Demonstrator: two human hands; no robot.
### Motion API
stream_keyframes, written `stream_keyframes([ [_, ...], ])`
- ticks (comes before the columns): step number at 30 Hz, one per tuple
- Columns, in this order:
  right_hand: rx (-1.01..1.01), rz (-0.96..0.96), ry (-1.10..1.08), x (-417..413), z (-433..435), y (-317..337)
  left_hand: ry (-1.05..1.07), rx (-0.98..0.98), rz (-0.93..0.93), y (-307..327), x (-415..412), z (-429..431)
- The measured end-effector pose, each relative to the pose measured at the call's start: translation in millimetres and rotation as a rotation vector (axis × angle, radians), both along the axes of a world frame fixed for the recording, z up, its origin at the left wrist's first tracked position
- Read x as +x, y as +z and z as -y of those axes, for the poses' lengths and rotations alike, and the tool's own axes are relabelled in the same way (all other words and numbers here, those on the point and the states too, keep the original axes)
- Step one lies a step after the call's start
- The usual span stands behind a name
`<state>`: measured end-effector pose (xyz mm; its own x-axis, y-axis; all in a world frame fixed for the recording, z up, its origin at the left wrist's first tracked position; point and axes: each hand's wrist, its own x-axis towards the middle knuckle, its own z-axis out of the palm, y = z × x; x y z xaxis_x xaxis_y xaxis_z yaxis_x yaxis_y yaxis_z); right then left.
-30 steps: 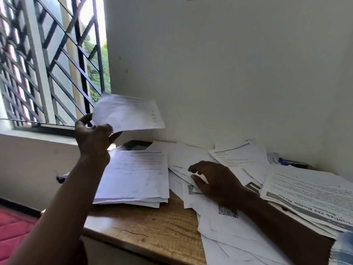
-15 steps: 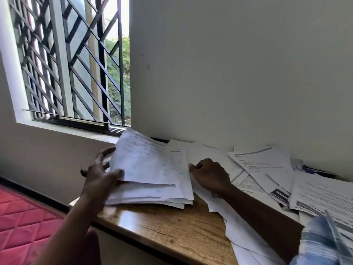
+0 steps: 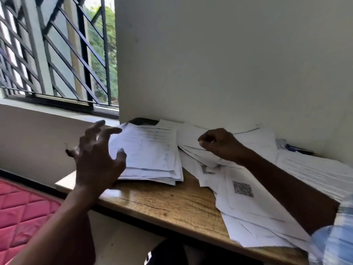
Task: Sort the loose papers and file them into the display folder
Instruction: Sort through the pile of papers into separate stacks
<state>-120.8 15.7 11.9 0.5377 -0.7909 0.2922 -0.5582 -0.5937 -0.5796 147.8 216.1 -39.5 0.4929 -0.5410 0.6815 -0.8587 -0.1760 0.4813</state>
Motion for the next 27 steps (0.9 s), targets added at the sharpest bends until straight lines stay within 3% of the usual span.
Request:
stream_keyframes([
  [3,-0.152,-0.222,0.026,-49.5,-1.3,0.3,-0.242,-0.029,0.110,5.7,-39.7,0.2],
  [8,-0.178,-0.351,-0.075,-117.9,6.6,-24.3,-0.603,0.209,-0.056,25.1,-127.8,27.7],
  [14,-0.040,-0.234,-0.166,-151.7,15.9,-42.0,-0.532,0.609,-0.034,36.4,-181.6,92.5],
  [21,-0.067,-0.321,-0.142,-141.3,24.0,-47.4,-0.655,0.632,-0.485,27.4,-198.4,119.1],
  [25,-0.056,-0.326,-0.139,-139.9,27.4,-47.1,-0.787,0.476,-0.728,21.4,-204.8,121.5],
  [27,-0.078,-0.239,-0.165,-138.4,21.8,-43.0,-0.886,0.388,-0.835,25.5,-210.7,122.4],
])
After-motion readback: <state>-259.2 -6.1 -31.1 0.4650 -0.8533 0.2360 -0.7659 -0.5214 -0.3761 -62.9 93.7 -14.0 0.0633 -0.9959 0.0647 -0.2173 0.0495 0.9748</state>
